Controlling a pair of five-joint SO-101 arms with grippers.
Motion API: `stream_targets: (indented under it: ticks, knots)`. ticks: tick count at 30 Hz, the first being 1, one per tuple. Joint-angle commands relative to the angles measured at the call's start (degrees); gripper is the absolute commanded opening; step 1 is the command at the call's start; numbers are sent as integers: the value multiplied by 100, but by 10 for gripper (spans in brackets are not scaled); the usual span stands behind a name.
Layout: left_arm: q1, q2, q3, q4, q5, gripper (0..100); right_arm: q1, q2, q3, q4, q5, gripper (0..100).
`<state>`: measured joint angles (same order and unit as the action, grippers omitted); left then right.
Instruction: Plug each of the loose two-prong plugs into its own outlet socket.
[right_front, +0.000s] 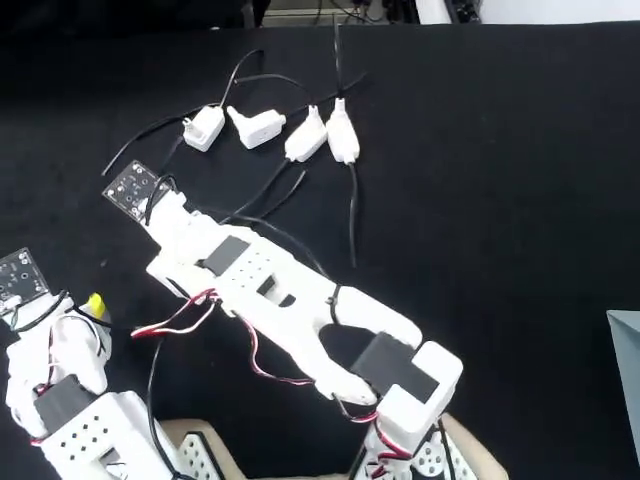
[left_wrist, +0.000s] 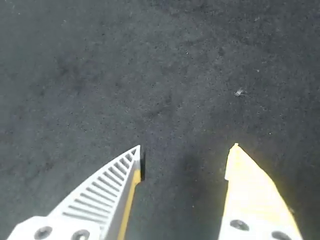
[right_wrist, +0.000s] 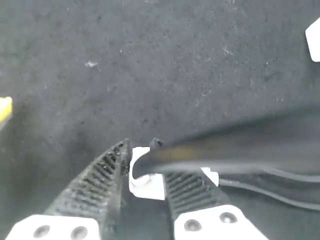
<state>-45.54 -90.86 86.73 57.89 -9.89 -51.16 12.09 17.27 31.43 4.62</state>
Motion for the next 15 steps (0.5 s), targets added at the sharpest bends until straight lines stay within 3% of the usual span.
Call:
stream_targets:
  ticks: [1, 15]
  knots:
    - [4, -62, -31, 18, 62, 273, 26, -40, 101, -9, -44, 11]
    - [4, -79, 13, 18, 53, 273, 316, 136, 189, -246, -44, 11]
